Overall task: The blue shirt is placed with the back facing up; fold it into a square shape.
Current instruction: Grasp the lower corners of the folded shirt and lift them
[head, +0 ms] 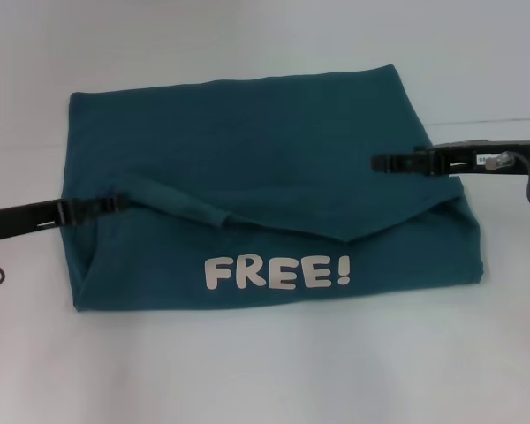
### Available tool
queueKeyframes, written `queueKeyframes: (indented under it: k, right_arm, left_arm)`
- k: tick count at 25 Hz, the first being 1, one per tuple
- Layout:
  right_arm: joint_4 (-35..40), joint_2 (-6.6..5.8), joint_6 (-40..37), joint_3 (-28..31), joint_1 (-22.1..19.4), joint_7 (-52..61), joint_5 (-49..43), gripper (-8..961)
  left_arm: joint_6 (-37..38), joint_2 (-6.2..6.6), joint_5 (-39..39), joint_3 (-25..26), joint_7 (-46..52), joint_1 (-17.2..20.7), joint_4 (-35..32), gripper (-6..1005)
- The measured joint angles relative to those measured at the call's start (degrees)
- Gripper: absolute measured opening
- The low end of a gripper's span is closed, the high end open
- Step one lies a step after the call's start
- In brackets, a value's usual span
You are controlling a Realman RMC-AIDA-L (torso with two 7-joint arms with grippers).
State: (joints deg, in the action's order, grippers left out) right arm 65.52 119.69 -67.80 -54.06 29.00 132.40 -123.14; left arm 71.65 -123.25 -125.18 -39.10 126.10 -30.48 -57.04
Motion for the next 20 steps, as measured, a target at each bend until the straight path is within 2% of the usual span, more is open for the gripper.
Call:
queueKeyframes:
  k: [4,9,16,20]
  right_arm:
    - [0.97,-0.17,-1.27,0.55,-1.77,-0.81,0.11,916]
    - [2.2,-0.76,-5.13,0.77,-2.63,-0.78,-2.11,916]
    - [3.72,-0.88,-8.17,0.76,-1.83,0.58,-7.07,916]
    - [3.76,-0.76,-8.8,0.66,-1.04,1.04,-8.36,916]
  left_arm:
    - [1.26,1.37,-3.67,-0.02,5.7,-0.29,-0.96,917]
    - [2.32,1.66,-9.71,-0.03,10.84,-0.32,-2.23,917]
    - [4.85,2.36,-19.2,-0.8,18.2,-3.31,-1.47,917]
    - [5.61,2.71,-20.6,-0.81,20.37,-4.04,-1.53,917]
